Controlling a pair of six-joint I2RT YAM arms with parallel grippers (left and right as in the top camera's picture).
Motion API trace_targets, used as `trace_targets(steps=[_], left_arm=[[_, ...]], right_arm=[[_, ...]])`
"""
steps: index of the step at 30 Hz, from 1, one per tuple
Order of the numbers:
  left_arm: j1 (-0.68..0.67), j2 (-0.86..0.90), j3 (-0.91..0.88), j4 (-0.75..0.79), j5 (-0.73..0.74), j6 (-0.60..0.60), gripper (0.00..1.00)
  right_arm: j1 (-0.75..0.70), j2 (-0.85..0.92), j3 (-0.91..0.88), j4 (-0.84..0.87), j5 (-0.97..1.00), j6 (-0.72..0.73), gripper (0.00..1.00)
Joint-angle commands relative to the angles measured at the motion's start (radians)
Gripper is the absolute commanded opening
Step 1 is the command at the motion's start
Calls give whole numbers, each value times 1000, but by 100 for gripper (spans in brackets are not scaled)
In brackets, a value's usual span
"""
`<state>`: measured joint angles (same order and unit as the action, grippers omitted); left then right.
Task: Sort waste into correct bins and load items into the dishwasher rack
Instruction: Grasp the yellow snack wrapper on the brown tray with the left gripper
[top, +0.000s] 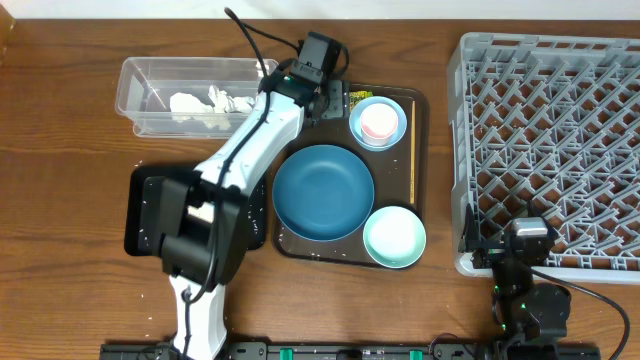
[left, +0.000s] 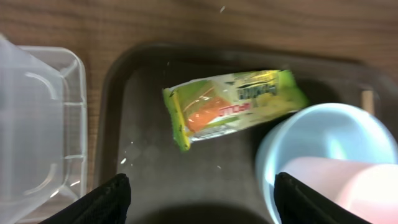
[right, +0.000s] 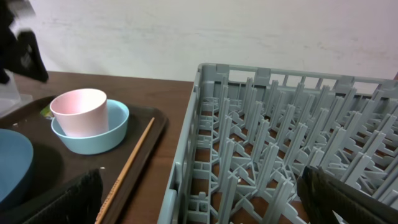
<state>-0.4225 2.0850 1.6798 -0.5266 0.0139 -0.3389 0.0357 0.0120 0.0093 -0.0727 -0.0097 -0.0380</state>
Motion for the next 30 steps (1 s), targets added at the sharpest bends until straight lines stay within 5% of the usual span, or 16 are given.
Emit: trace_targets(steps=[1, 19, 30], left_arm=[[4, 37, 5, 21, -26, -2, 75], [8, 185, 5, 171, -27, 9, 75], [8, 195, 5, 184, -26, 8, 29]], right_arm=[[-5, -5, -4, -2, 3, -12, 99], [-5, -5, -4, -2, 3, -12, 99], [-5, -5, -4, -2, 3, -12, 99]])
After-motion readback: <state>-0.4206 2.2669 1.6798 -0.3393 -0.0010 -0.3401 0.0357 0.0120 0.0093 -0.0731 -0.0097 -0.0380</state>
